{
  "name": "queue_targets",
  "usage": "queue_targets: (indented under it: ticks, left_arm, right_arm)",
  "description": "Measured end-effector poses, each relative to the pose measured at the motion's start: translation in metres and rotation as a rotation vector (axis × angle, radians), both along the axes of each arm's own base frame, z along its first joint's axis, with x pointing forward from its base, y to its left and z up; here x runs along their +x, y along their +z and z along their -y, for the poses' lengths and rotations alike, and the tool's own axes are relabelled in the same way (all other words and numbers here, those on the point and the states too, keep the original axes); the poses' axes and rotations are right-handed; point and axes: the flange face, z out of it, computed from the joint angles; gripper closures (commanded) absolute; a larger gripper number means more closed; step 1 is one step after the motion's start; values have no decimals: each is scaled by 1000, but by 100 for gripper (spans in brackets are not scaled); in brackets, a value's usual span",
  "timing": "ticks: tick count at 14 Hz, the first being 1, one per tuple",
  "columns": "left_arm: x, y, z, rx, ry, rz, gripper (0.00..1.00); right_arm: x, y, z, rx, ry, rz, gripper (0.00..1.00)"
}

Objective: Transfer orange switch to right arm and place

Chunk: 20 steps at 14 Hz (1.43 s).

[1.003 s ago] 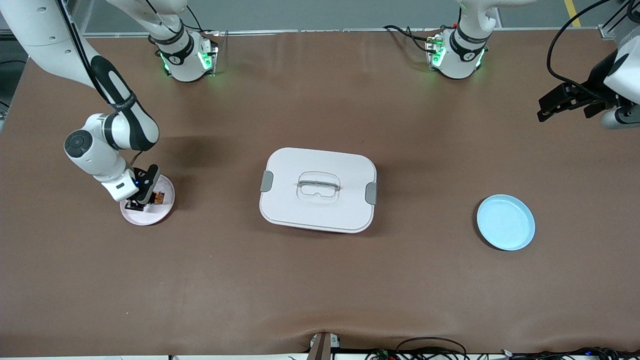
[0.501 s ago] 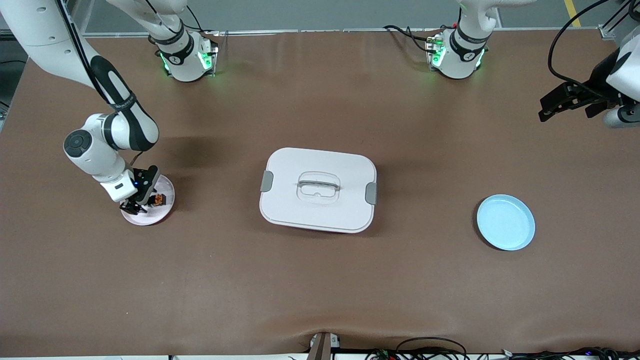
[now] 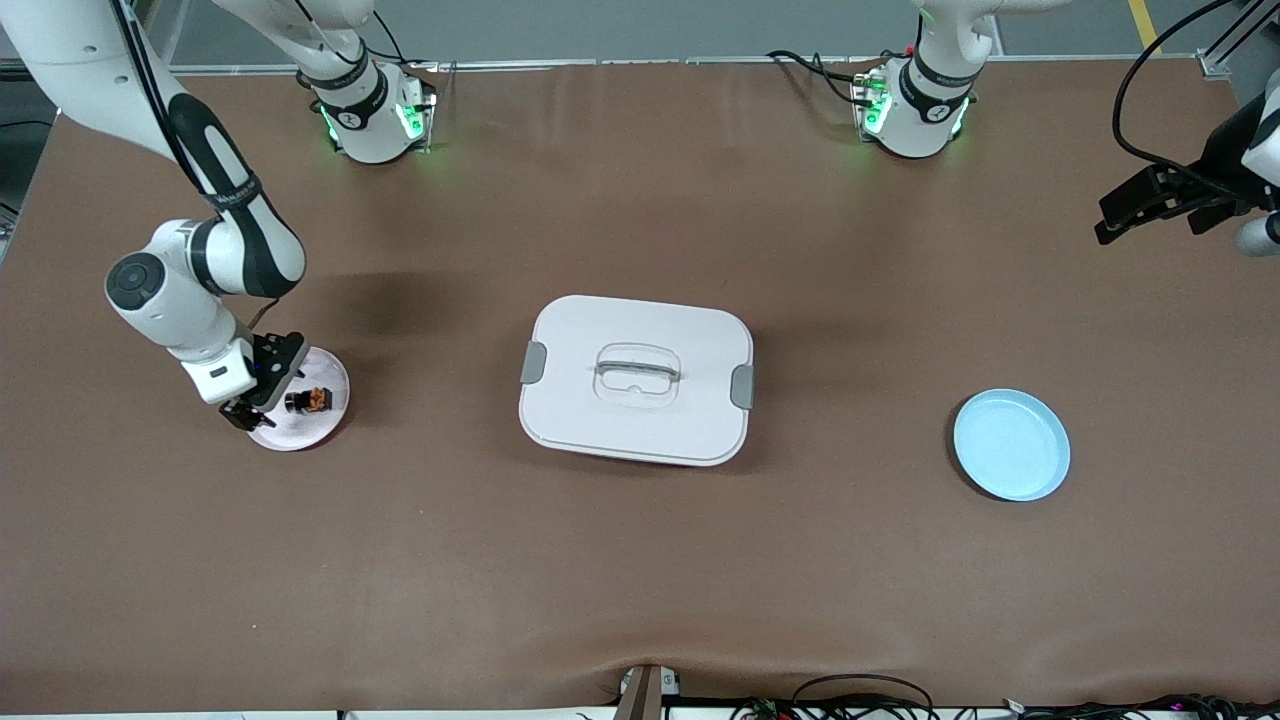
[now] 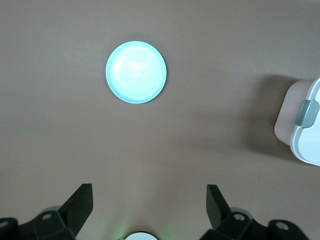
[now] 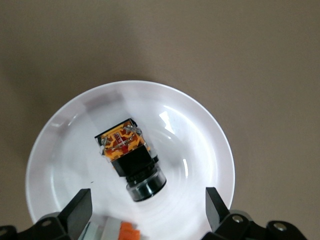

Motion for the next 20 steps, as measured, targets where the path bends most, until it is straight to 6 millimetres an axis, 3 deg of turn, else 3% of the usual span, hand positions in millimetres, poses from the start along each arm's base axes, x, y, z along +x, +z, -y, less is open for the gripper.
queue_targets:
  ticks: [11, 15, 20]
  left_arm:
    - [0, -1, 1, 0, -4, -1, 0]
    - [0, -1, 2, 0, -5, -1, 0]
    - [1, -1, 2, 0, -6, 2, 0]
  right_arm:
    - [6, 70, -22, 72, -900, -9, 0]
    - [28, 138, -47, 54, -1006, -26, 0]
    - [63, 263, -64, 56, -1035, 2, 0]
